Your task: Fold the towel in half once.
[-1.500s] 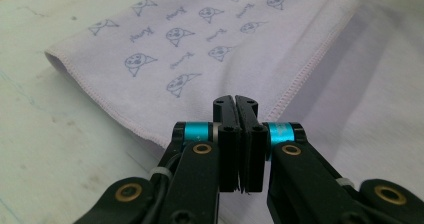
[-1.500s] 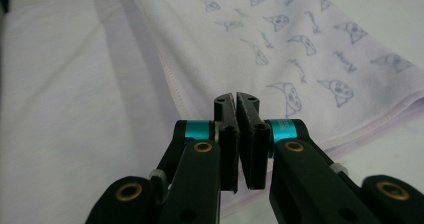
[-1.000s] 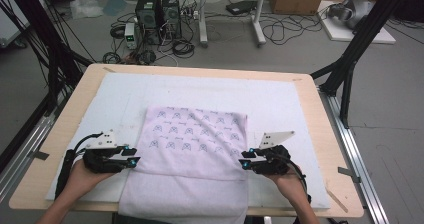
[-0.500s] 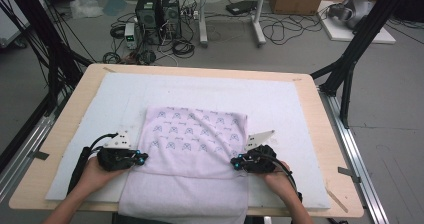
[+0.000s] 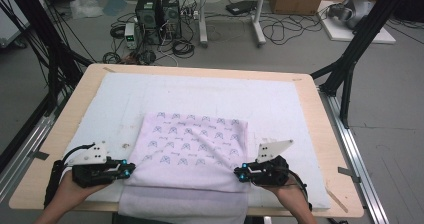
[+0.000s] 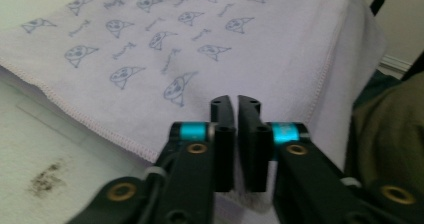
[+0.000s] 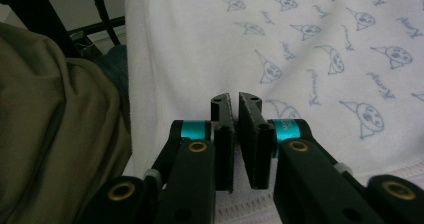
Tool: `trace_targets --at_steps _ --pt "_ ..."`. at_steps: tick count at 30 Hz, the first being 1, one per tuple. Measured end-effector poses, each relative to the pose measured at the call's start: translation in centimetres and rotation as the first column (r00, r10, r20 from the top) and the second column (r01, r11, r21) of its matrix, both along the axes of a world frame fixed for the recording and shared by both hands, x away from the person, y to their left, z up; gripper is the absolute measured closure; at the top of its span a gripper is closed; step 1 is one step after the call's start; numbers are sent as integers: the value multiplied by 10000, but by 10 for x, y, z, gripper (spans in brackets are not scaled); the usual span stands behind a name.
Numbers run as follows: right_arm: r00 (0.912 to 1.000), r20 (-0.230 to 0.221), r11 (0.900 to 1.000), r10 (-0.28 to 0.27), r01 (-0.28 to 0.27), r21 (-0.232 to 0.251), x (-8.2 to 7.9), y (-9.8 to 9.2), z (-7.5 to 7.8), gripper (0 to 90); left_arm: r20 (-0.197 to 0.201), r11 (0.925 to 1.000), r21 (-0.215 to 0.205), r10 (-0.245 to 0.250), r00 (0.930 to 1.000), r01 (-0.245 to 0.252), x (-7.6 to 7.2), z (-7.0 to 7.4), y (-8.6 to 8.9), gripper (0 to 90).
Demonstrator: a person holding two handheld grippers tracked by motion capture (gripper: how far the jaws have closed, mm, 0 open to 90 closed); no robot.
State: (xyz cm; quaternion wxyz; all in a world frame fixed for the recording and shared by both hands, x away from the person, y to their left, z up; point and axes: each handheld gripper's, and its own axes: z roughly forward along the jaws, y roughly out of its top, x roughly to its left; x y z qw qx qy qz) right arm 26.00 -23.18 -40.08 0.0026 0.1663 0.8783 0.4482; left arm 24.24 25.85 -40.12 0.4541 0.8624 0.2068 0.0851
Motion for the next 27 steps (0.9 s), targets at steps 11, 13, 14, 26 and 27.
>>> trace_targets --at_steps 11,13,14,26,27 --pt "9748 68 9730 -2231 2231 -586 82 -5 -3 556 -25 9810 51 1941 9810 -1941 87 -3 -8 586" --pt "9666 71 9637 -2560 2558 -771 99 -5 -4 512 -123 9716 -30 2366 9715 -2367 106 -7 -11 575" --pt "9634 29 9596 -2679 2671 -878 107 -5 -4 480 -287 9674 24 2531 9670 -2532 115 -9 -13 575" --pt "9377 -238 9310 -3467 3409 -1307 158 -14 -31 383 -1296 9171 634 3986 9079 -3936 176 -39 -12 408" --pt "9372 -222 9299 -3480 3420 -1355 158 -13 -33 389 -1288 9184 650 3955 9094 -3902 176 -40 -13 409"
